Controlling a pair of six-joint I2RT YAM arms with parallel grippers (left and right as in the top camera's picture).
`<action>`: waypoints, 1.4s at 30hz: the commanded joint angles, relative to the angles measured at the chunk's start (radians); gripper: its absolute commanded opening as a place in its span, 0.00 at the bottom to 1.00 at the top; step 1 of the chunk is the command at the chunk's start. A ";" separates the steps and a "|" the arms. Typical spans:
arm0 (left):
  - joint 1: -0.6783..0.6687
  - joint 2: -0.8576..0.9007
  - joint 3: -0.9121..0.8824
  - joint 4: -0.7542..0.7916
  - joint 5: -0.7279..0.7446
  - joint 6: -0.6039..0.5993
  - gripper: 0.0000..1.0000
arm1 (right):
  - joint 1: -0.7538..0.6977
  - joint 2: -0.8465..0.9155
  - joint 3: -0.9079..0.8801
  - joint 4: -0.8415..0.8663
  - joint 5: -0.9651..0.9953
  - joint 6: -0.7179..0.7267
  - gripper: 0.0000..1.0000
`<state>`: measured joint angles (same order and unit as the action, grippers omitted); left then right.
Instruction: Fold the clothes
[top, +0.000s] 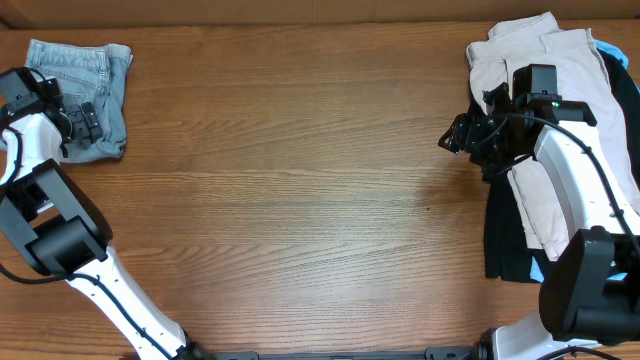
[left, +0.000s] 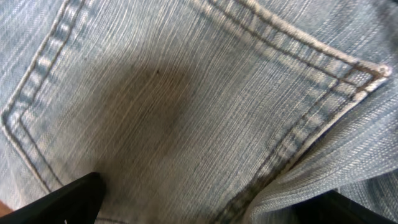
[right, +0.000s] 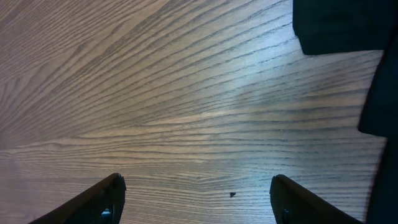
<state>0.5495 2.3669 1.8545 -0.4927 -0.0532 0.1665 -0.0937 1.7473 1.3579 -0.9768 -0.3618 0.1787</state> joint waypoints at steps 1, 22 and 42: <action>-0.043 0.125 -0.006 0.032 0.001 0.058 1.00 | 0.001 -0.037 0.029 0.006 0.002 -0.011 0.78; -0.269 0.230 -0.006 0.097 -0.003 0.126 1.00 | 0.001 -0.037 0.029 0.024 0.002 -0.011 0.78; -0.261 0.223 -0.004 -0.177 0.027 -0.193 1.00 | 0.001 -0.037 0.029 0.024 0.002 -0.016 0.78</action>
<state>0.2535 2.4496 1.9579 -0.5247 -0.1020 0.0578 -0.0937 1.7473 1.3579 -0.9588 -0.3618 0.1772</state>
